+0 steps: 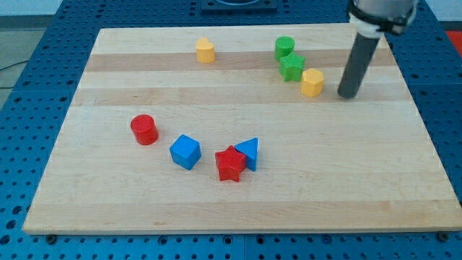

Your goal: Move the yellow hexagon parallel to green star

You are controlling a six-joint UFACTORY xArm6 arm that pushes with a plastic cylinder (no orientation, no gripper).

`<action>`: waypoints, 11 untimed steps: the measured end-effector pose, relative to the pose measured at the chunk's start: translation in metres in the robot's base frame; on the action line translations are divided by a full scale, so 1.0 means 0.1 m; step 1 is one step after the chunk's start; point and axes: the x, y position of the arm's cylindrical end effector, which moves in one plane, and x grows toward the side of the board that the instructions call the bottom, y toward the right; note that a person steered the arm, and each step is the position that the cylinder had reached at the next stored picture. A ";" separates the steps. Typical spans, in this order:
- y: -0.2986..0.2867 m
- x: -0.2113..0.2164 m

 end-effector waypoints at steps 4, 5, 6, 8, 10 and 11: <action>-0.92 0.16; -0.47 0.11; -0.68 -0.12; -2.11 -0.12; -1.32 -0.19; -1.60 -0.40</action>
